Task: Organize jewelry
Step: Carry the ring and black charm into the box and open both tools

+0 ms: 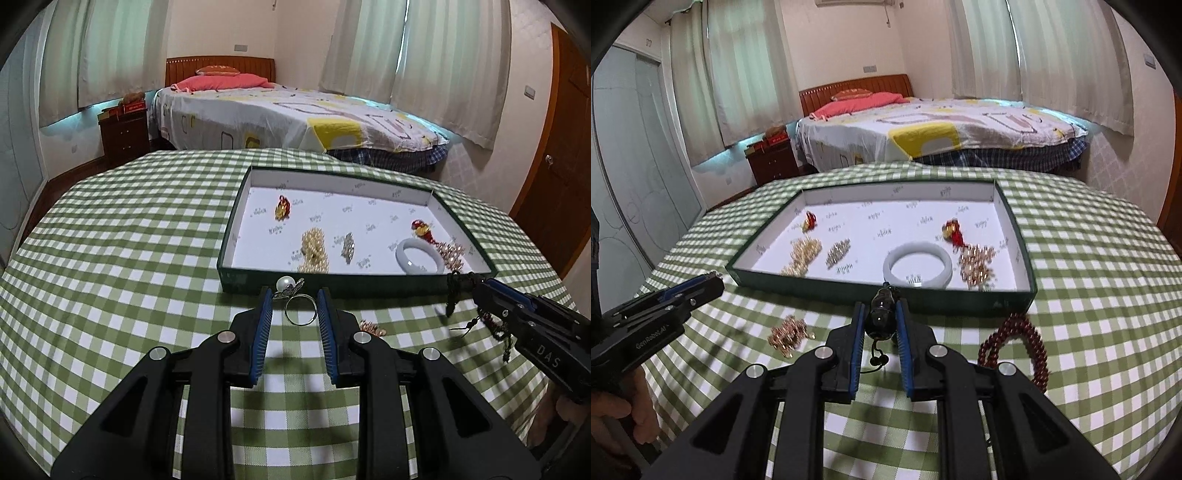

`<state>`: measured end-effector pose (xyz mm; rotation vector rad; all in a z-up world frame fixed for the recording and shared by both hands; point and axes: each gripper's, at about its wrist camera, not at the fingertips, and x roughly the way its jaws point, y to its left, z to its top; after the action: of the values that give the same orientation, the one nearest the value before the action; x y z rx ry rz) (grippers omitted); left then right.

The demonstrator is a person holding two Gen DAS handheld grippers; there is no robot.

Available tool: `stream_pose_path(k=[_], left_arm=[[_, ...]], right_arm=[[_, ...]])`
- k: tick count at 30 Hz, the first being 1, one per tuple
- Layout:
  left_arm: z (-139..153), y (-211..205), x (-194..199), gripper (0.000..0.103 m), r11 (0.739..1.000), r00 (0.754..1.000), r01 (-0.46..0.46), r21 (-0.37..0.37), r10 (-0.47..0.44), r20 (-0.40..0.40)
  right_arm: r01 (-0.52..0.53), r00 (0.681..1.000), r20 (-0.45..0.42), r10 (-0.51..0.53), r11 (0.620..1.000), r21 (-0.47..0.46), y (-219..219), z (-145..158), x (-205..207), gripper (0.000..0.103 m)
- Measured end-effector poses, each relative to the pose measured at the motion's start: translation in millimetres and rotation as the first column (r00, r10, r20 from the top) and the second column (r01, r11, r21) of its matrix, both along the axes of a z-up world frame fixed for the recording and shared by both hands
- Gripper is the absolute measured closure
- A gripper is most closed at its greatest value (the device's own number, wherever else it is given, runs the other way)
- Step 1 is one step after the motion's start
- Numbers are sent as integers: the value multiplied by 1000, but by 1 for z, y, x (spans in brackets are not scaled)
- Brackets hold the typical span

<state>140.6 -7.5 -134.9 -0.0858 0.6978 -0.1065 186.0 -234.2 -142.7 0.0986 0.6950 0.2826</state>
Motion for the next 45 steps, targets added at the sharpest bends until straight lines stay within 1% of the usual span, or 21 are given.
stream_pose_path(k=[6, 11, 14, 18, 23, 27, 31, 35, 39, 45], left_arm=[[22, -4, 1, 78, 1000, 999, 16, -11, -16, 48], [44, -10, 12, 78, 999, 994, 38, -19, -36, 101], [55, -16, 24, 78, 998, 991, 53, -22, -50, 128], [67, -25, 46, 78, 998, 984, 64, -9, -62, 166], [67, -34, 82, 78, 997, 983, 72, 1, -71, 167], [52, -44, 116, 78, 997, 989, 81, 19, -83, 124], [26, -48, 145, 78, 996, 995, 87, 20, -88, 43], [-1, -49, 170, 78, 996, 995, 84, 14, -84, -47], [-20, -48, 185, 78, 997, 990, 81, 11, -79, -113], [-35, -51, 194, 78, 996, 981, 84, 17, -79, -176]], right_arm=[[10, 998, 65, -11, 1000, 17, -4, 25, 1, 85], [19, 992, 128, -20, 1000, 13, -4, 47, 14, 85], [19, 986, 164, -20, 1000, 9, -4, 57, 23, 85], [15, 979, 203, -16, 1000, 8, -1, 66, 41, 85], [8, 974, 228, -7, 1000, -4, 5, 68, 68, 85], [6, 978, 211, -3, 1000, -17, 8, 56, 89, 85], [4, 990, 143, 0, 1000, -24, 8, 31, 116, 85], [-6, 998, 61, 8, 1000, -24, 10, 7, 138, 85], [-18, 1000, -12, 17, 999, -37, 14, -10, 151, 85], [-30, 996, -82, 25, 998, -57, 18, -23, 160, 85]])
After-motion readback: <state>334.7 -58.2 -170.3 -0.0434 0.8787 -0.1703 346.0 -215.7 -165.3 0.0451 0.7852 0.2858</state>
